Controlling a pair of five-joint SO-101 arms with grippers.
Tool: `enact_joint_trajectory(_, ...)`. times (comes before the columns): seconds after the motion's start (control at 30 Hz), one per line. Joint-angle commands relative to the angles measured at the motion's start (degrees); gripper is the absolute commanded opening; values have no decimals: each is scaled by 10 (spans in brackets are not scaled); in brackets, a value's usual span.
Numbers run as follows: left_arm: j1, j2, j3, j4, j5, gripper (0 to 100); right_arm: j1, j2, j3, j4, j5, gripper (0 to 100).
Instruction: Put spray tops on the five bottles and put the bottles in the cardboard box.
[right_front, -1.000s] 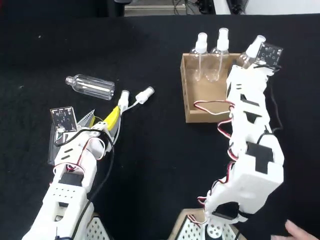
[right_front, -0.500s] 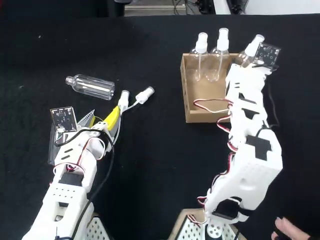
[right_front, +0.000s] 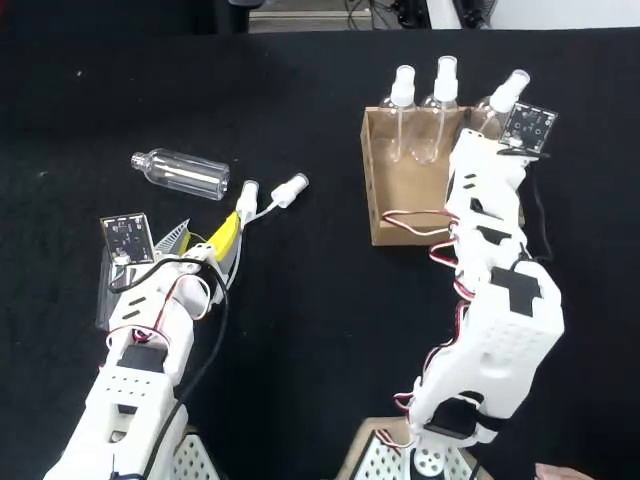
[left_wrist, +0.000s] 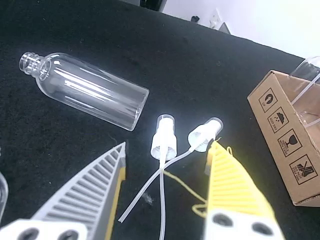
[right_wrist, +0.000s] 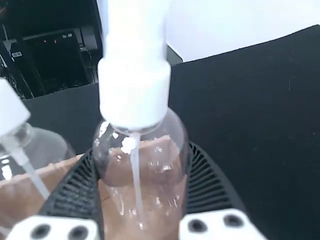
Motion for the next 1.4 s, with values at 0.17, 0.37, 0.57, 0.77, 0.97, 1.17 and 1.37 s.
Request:
enact_joint_trajectory(0.17,-4,-10,12,-11,3,253,-10,-5,-58,100,-2,15)
enact_joint_trajectory(0.37,-4,-10,12,-11,3,253,-10,-4,-58,99,-1,15)
enact_joint_trajectory(0.57,-5,-10,12,-11,3,253,-10,-4,-58,100,-1,16)
enact_joint_trajectory(0.77,-5,-10,12,-12,3,253,-10,-4,-57,100,-1,16)
enact_joint_trajectory(0.97,-5,-10,12,-13,3,253,-10,-5,-57,100,-1,16)
enact_joint_trajectory(1.17,-5,-10,12,-13,3,253,-10,-4,-57,100,-1,16)
enact_joint_trajectory(1.37,-5,-10,11,-13,3,253,-11,-4,-57,100,-1,16)
